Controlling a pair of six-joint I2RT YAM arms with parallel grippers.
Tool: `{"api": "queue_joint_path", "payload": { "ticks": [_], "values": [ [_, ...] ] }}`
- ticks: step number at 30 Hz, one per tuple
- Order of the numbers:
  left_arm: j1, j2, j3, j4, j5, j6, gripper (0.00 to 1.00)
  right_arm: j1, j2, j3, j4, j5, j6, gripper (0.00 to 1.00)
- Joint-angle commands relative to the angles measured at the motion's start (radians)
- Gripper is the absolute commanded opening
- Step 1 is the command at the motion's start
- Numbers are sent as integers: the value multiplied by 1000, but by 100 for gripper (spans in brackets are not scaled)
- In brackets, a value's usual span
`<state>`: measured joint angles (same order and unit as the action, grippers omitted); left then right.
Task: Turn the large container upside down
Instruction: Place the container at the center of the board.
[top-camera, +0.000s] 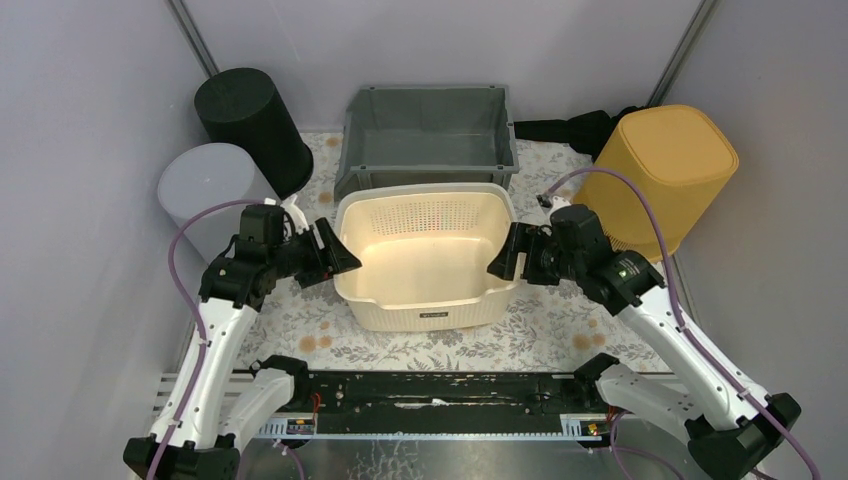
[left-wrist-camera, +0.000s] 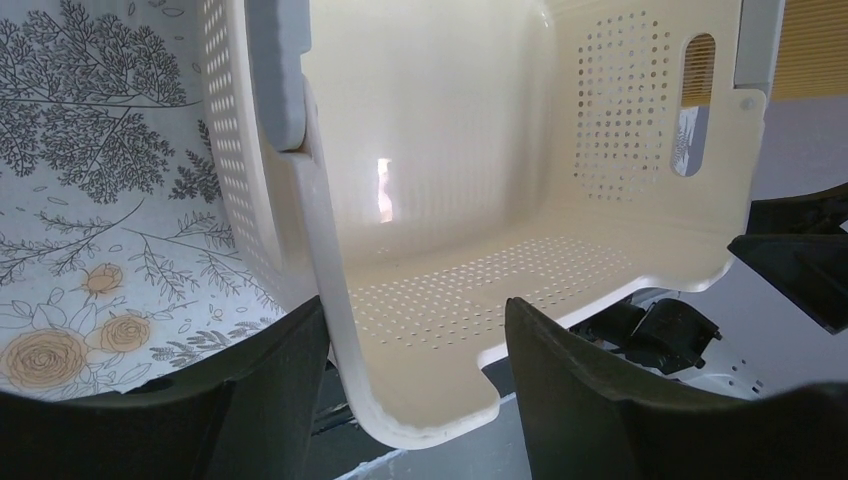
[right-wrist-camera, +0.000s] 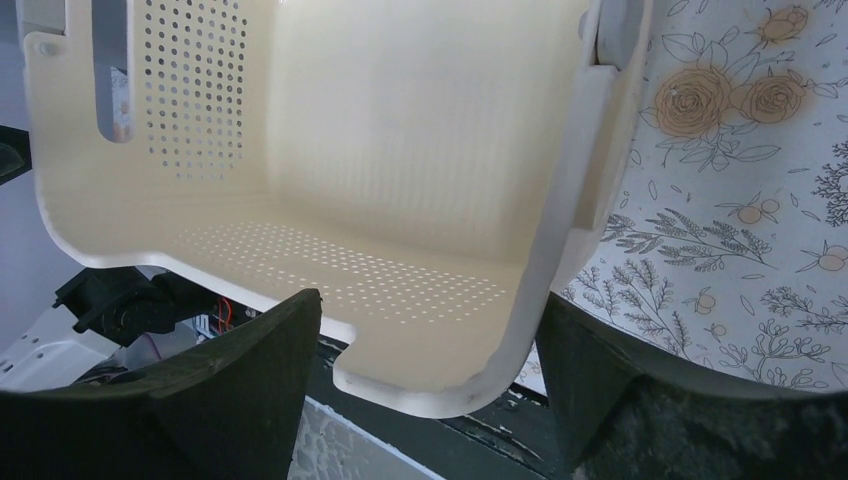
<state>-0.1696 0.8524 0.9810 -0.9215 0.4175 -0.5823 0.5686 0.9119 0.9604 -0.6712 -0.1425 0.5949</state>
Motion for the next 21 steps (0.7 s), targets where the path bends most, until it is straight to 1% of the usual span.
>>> {"api": "queue_joint_path", "payload": {
  "ticks": [1, 3, 4, 7, 10, 13, 15, 18, 20, 21],
  "values": [
    [-8, 21, 57, 41, 100, 18, 71, 7, 48, 110, 51, -72, -26, 85],
    [-8, 31, 68, 40, 117, 20, 72, 4, 77, 141, 43, -77, -40, 87],
    [-8, 34, 74, 35, 118, 27, 74, 3, 95, 155, 28, -67, -47, 87],
    [-8, 52, 94, -29, 92, 78, 77, -12, 157, 192, -48, -43, -74, 89],
    [-8, 38, 72, -61, 59, 107, 78, -15, 189, 189, -117, -18, -106, 91],
    [-9, 16, 26, -53, 64, 89, 80, -17, 196, 156, -160, 10, -121, 95],
    [-8, 3, -8, -33, 70, 75, 81, -21, 189, 124, -160, 5, -124, 98],
    [-8, -6, -30, -13, 70, 68, 82, -35, 168, 80, -115, -33, -127, 100],
    [-8, -12, -24, 0, 68, 68, 85, -57, 157, 72, -87, -63, -133, 99],
    [-8, -15, -20, 10, 61, 68, 89, -75, 155, 74, -78, -76, -143, 99]
  ]
}}
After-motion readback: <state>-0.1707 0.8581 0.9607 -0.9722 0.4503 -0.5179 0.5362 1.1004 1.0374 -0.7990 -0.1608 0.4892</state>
